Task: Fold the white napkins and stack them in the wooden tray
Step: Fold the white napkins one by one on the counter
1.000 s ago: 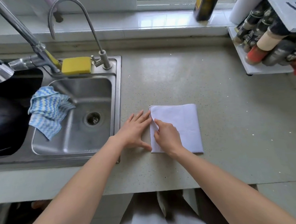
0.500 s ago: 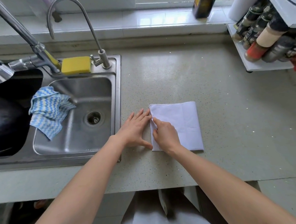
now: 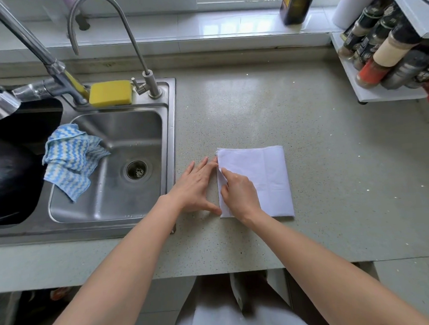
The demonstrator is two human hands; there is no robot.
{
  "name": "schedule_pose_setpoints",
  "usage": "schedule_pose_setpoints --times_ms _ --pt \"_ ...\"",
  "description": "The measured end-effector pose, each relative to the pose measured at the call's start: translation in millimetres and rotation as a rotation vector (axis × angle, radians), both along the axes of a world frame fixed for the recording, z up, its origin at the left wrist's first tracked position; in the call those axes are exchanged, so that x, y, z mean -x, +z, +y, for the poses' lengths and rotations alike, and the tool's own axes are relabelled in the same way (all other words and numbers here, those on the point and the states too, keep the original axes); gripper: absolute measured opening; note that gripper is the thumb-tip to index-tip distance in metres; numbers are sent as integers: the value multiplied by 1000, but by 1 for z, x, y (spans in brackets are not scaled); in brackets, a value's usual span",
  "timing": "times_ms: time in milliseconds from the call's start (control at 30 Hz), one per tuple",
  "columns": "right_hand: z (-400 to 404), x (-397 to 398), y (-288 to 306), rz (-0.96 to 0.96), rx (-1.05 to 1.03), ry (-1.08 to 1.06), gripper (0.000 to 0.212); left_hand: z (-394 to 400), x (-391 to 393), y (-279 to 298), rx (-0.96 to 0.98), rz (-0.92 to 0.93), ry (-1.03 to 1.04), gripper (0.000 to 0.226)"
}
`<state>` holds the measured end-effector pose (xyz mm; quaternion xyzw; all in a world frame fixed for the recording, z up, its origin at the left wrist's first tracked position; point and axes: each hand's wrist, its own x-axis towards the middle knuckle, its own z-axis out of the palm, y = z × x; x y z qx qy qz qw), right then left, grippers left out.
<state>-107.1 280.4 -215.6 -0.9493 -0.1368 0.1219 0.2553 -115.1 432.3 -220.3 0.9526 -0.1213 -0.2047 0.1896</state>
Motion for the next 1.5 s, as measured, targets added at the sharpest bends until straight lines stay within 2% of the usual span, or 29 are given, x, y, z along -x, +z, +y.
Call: schedule_pose_setpoints --times_ms 133,233,267,333,400,433,500,600,667,733,800,900,933,1133,1233,1333,1400,1500 --pt "1 -1 0 50 -1 17 40 -1 -1 -1 4 2 3 121" --pt "-1 0 0 115 -53 61 20 0 0 0 59 23 23 118" --pt "-3 0 1 128 -84 75 15 1 -2 0 91 38 39 112" --pt "-6 -2 2 162 -170 79 21 3 -7 2 87 54 30 88" --pt "-13 -5 3 221 -239 75 30 0 -11 5 -5 31 17 66" --pt "-18 -7 3 243 -252 92 30 -3 -12 6 -50 16 24 64" --pt "-34 -12 3 193 -192 178 27 -10 -11 9 -116 -1 38 76" --pt "-65 -28 -3 -100 76 361 38 -20 -10 12 -259 -40 -30 110" --pt "-87 -37 -11 -127 256 482 56 -32 -9 13 -354 -54 -73 124" --pt "-107 -40 -21 -75 372 534 64 -45 -8 15 -412 -51 -73 124" --pt "-119 -34 -31 -17 405 495 62 -57 -10 20 -418 -63 -59 104" --pt "-116 -21 -33 21 400 386 61 -76 -9 27 -367 -118 -145 53" --pt "-112 -16 -32 32 387 340 61 -85 -8 28 -358 -114 -173 42" --pt "-94 10 0 154 347 149 59 -111 -5 18 -269 87 12 46" --pt "-102 10 11 86 184 113 36 -113 -8 15 -259 76 44 52" --pt "-131 -4 14 44 -37 -196 22 -108 -9 8 -271 50 8 61" --pt "-151 -10 11 95 -71 -319 15 -105 -7 4 -279 41 -13 63" --pt "-159 -7 2 220 -65 -301 11 -104 2 -5 -298 13 -4 62"
